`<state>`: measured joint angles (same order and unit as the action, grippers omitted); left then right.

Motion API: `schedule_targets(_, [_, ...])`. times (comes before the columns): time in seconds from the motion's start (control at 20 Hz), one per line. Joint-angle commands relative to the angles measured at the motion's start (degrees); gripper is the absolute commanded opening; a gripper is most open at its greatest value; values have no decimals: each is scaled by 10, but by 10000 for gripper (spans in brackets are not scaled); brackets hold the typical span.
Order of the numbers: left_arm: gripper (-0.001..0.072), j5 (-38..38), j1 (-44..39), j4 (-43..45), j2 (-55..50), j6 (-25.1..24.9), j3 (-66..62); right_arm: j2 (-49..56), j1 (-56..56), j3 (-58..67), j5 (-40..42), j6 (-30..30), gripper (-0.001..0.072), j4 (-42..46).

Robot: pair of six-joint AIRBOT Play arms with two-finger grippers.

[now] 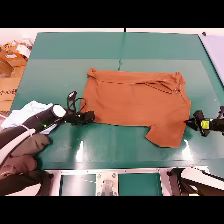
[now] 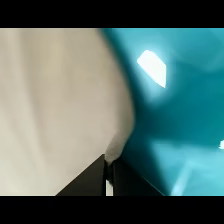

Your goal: Fold the shirts.

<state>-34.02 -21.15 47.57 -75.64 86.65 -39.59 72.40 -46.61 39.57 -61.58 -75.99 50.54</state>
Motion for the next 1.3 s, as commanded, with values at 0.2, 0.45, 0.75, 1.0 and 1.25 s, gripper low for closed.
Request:
schedule_targets(0.2, [24, -155, 42, 150, 129, 4, -238, -112, 82, 216, -114, 16, 17, -97])
schedule_targets(0.45, [25, -270, 42, 220, 204, -4, -505, -274, 82, 444, -77, -22, 17, -124])
schedule_targets(0.75, [25, -359, 42, 237, 245, -27, -783, -366, 67, 634, -11, -69, 17, -82])
schedule_targets(1.0, [25, -368, 42, 285, 259, -24, -794, -361, 68, 635, -17, -93, 18, -65])
schedule_targets(1.25, [25, -327, 42, 352, 217, 10, -681, -324, 68, 497, -14, -81, 18, -76])
